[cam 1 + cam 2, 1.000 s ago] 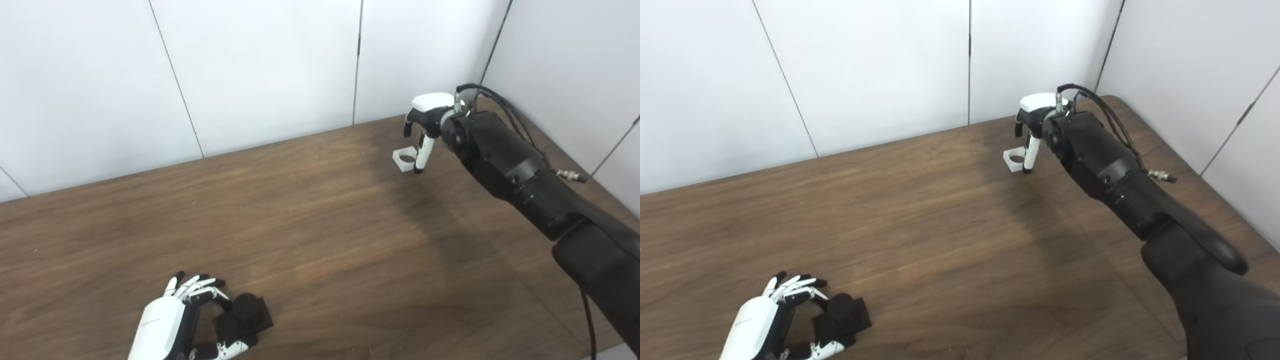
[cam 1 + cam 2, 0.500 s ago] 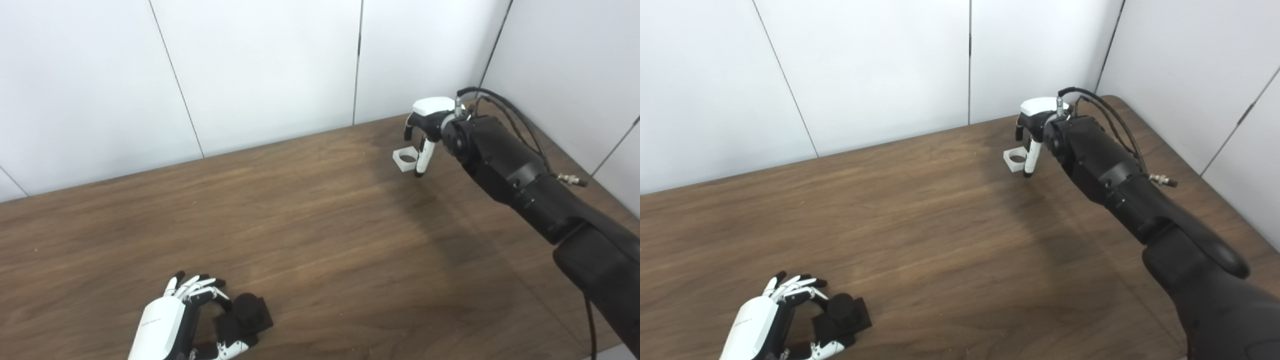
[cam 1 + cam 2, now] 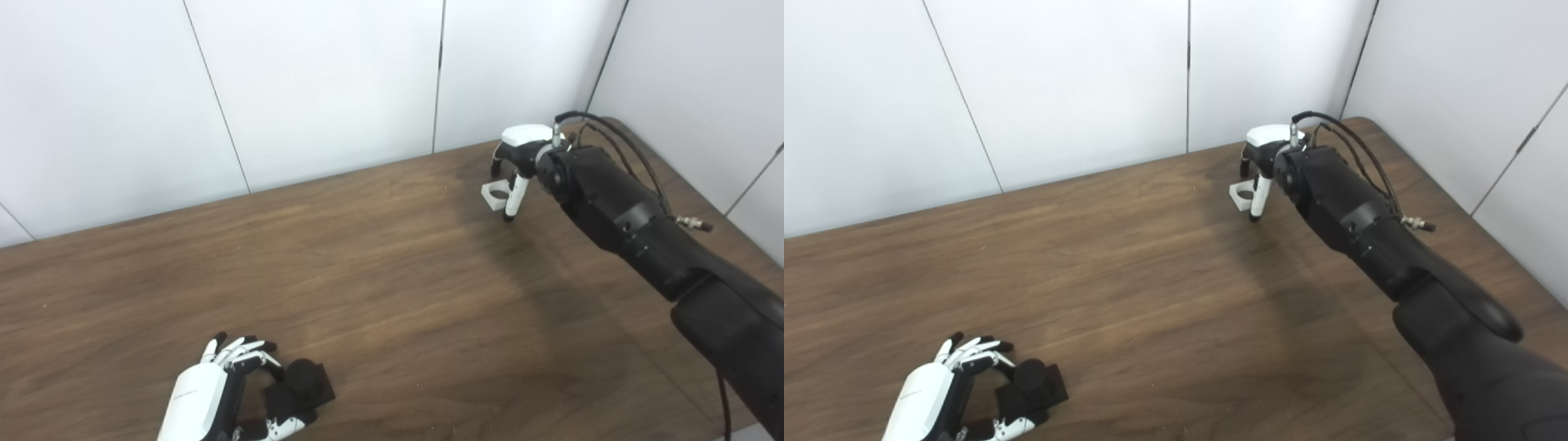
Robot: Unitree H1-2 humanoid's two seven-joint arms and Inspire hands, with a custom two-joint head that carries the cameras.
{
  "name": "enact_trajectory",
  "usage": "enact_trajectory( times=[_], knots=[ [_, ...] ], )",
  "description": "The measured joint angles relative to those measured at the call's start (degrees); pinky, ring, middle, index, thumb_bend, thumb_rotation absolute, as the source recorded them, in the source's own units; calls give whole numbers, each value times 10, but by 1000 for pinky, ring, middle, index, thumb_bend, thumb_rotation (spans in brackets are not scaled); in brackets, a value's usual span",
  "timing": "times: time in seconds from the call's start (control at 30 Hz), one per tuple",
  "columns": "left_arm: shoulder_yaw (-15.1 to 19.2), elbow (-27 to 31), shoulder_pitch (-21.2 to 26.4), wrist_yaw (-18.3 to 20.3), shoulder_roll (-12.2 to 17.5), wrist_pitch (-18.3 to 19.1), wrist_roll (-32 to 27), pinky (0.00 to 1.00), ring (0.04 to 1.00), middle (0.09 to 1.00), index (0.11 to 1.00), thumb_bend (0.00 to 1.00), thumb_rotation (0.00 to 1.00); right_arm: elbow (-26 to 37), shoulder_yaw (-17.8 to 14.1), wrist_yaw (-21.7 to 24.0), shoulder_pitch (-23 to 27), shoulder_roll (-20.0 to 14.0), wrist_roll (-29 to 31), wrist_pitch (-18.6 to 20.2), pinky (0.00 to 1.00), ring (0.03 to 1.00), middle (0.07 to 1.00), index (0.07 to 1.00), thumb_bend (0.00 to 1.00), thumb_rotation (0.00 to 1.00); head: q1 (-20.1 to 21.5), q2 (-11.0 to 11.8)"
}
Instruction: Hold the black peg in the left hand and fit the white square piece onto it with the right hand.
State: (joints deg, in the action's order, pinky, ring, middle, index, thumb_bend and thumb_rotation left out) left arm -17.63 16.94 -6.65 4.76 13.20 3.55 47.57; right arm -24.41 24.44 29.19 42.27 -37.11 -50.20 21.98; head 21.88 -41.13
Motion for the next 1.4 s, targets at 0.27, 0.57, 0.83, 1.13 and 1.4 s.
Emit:
enact_trajectory(
  times=[0.27,0.57,0.83,1.13,1.4],
  knots=[
    [0,0,0,0,-1,0,0,1000,851,764,486,520,45,0,0,0,0,0,0,-1,977,974,890,679,841,174,0,-2],
    [0,0,0,0,-2,1,1,1000,853,766,486,520,45,0,-5,-2,-2,0,6,-21,1000,957,846,487,529,138,-1,-4],
    [0,0,0,0,-3,1,1,1000,854,767,486,520,45,0,-6,-9,-4,0,5,-24,1000,959,845,484,525,136,1,-7],
    [-1,0,-1,0,-4,1,5,1000,853,766,486,520,45,5,-7,-12,-8,-1,4,-24,1000,961,836,486,525,137,-3,-9],
    [-4,0,-2,1,-13,2,11,1000,857,767,486,520,46,45,-10,-19,-34,-21,4,-47,1000,948,824,484,525,137,-31,-14]
  ],
)
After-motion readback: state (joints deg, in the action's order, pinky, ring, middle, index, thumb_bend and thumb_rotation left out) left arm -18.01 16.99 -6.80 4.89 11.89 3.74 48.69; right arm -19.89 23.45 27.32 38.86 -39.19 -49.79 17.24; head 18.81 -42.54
